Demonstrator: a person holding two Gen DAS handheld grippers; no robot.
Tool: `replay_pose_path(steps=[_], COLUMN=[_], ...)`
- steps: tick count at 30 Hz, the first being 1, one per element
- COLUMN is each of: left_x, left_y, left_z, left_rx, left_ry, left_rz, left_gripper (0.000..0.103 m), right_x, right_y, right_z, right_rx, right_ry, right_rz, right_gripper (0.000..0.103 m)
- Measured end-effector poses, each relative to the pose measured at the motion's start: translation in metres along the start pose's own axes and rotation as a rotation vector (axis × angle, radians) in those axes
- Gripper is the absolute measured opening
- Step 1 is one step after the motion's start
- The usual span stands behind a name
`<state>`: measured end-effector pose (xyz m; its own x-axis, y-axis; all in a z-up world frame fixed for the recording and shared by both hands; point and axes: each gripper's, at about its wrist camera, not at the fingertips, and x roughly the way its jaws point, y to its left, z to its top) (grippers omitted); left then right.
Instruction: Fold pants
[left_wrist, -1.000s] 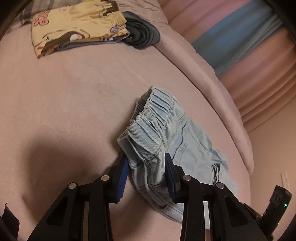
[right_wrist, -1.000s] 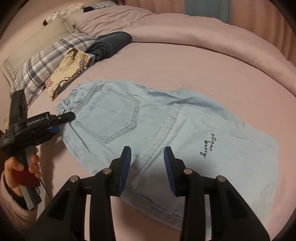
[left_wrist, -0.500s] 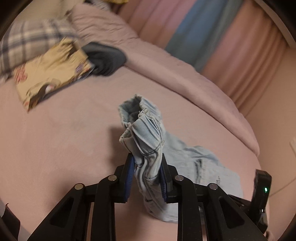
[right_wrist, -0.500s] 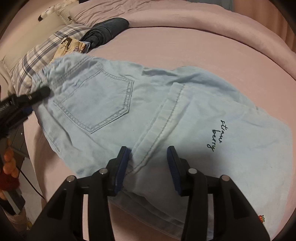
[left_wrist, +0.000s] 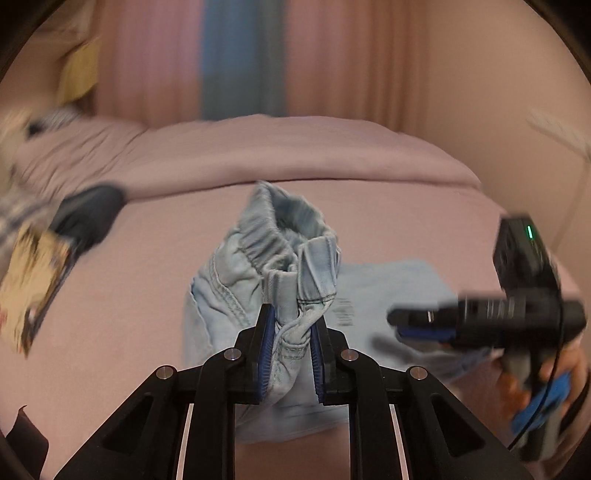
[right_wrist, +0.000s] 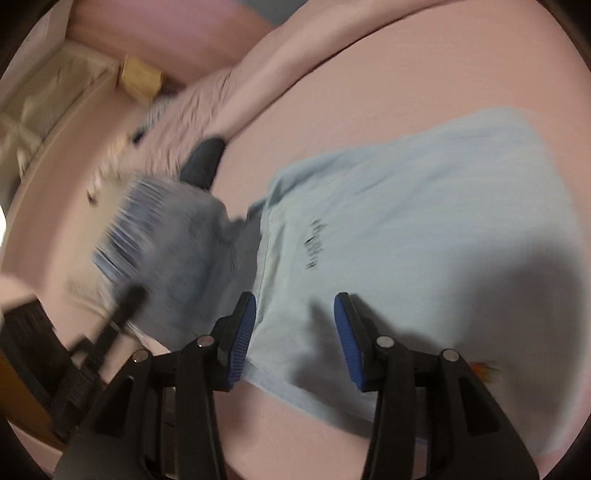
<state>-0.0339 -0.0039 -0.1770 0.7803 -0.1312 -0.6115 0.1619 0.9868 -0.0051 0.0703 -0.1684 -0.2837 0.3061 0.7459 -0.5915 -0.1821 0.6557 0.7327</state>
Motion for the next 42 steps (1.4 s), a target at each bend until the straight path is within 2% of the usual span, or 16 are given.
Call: replay_pose_path(steps=[4, 6, 8, 12, 15, 16, 18, 20, 27, 29, 34, 37, 38, 40, 41, 42], left_x=[0.02, 0.033, 0.043, 0.044, 0.046, 0.048, 0.052, 0.051, 0.054, 0.071, 0.101, 0.097, 0.089, 0.076, 0.072, 0.07], left_y=[-0.061, -0.078, -0.082, -0.072, -0.063, -0.061, -0.059, -0.06, -0.089, -0.096, -0.097, -0.067, -0.051, -0.019, -0.003, 0.009], left_z=[-0.012, -0.025, -0.036, -0.04, -0.038, -0.038, -0.034, -0.027, 0.011, 0.016, 0.017, 0.03, 0.036, 0.047, 0.052, 0.054], left_rx=[0.217, 0.278, 0.312, 0.308, 0.294, 0.289, 0.282, 0.281, 0.287, 0.247, 0.195, 0.056, -0.013, -0.109, -0.143, -0.161], left_ry=[0.0, 0.039, 0.073, 0.091, 0.109, 0.121, 0.129, 0.119, 0.062, 0.111, 0.24, 0.282, 0.276, 0.21, 0.169, 0.137], left_rz=[-0.022, -0.041, -0.033, -0.046, -0.078, -0.082, -0.091, -0.115, -0.227, -0.294, -0.374, -0.523, -0.586, -0.628, -0.592, -0.534], left_gripper=[0.016, 0.016, 0.016, 0.016, 0.016, 0.016, 0.016, 0.016, 0.016, 0.016, 0.019, 0.02, 0.023, 0.047, 0.057, 0.059], right_x=[-0.037, -0.048, -0.048, -0.029, -0.016, -0.015, -0.011, -0.008, -0.054, -0.062, -0.062, -0.056, -0.056, -0.056, -0.059, -0.064], right_y=[-0.031, -0.045, -0.051, -0.045, -0.032, -0.03, -0.021, -0.02, -0.025, -0.034, -0.066, -0.081, -0.086, -0.092, -0.094, -0.096], right_z=[-0.002, -0.003, -0.004, 0.003, 0.006, 0.008, 0.009, 0.013, 0.044, 0.051, 0.052, 0.052, 0.053, 0.054, 0.053, 0.051], right_rx=[0.17, 0.243, 0.286, 0.272, 0.237, 0.219, 0.144, 0.11, 0.019, 0.021, 0.056, 0.074, 0.085, 0.145, 0.164, 0.184], right_ry=[-0.08, -0.108, -0.084, 0.003, 0.055, 0.068, 0.079, 0.081, -0.035, -0.054, -0.04, -0.038, -0.05, -0.054, -0.056, -0.068], right_rz=[0.139, 0.219, 0.252, 0.172, 0.153, 0.14, 0.095, 0.07, 0.052, 0.025, -0.087, -0.098, -0.102, -0.064, -0.044, -0.027], right_gripper=[0.054, 0.062, 0.064, 0.064, 0.064, 0.063, 0.032, 0.021, 0.017, 0.017, 0.017, 0.02, 0.023, 0.027, 0.032, 0.037])
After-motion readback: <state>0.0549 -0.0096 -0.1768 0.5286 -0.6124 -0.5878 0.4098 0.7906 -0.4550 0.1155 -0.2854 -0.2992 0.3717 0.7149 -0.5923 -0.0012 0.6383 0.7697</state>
